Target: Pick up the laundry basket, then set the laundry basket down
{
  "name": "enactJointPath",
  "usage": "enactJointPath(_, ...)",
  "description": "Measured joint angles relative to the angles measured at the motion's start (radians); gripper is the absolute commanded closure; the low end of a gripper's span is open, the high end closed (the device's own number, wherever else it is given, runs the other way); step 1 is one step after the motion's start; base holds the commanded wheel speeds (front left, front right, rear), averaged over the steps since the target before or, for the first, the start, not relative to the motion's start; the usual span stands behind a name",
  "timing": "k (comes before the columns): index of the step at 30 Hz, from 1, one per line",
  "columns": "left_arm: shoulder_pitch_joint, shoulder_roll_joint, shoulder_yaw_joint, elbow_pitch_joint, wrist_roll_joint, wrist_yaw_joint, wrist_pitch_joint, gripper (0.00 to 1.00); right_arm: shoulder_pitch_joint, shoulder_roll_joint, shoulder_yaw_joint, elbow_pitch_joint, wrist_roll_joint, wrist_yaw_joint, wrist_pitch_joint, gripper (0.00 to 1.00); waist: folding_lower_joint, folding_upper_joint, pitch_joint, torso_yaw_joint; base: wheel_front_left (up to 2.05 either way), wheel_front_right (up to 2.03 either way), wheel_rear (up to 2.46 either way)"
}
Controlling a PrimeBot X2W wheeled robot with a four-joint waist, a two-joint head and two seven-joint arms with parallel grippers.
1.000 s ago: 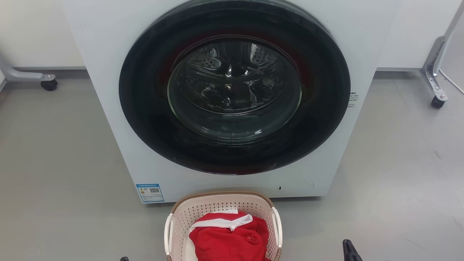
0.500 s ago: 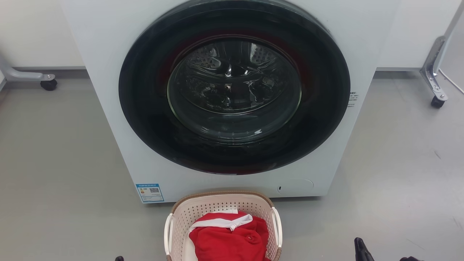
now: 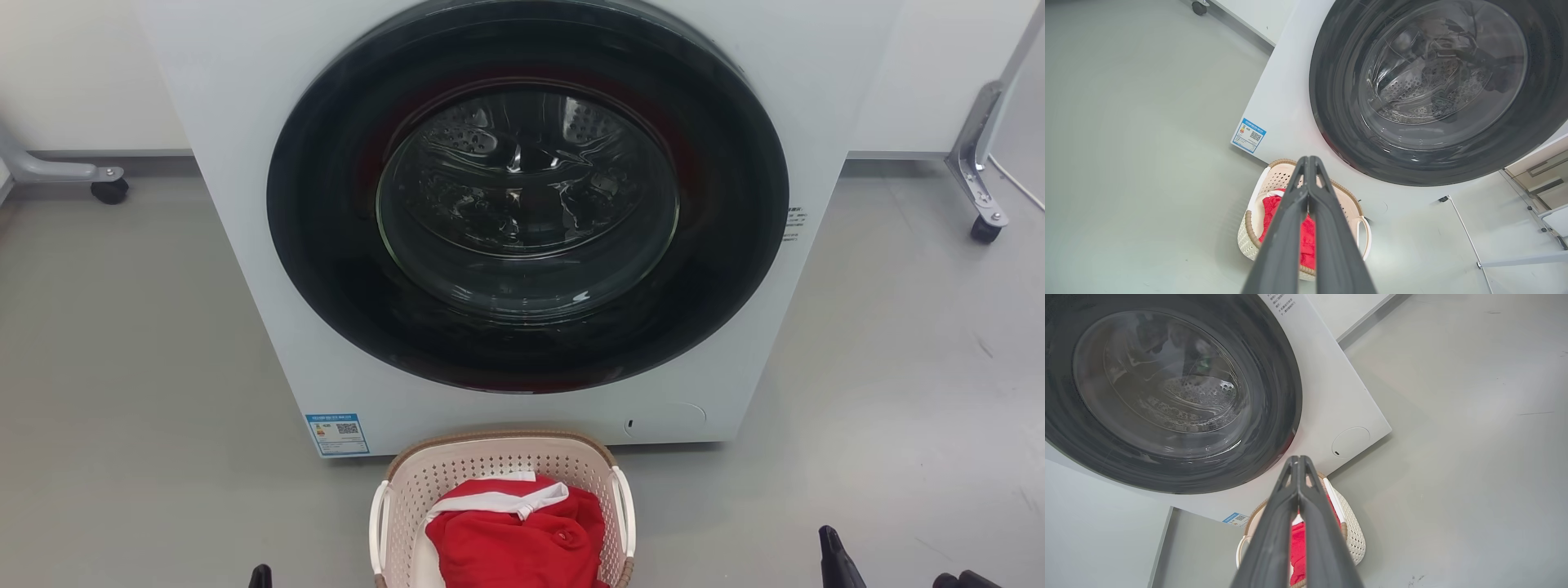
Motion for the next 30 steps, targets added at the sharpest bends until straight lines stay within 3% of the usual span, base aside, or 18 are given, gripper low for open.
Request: enactJointPath(30,-0.083,-0.011,0.074,0.049,-0.395,-0.077,0.112,1.00,-0.027,0.011,-0.139,0.011,0.377,0.078,0.111,1.00,0.0000,0.0000,0.001,-0.001,0.00,0.00,0.00)
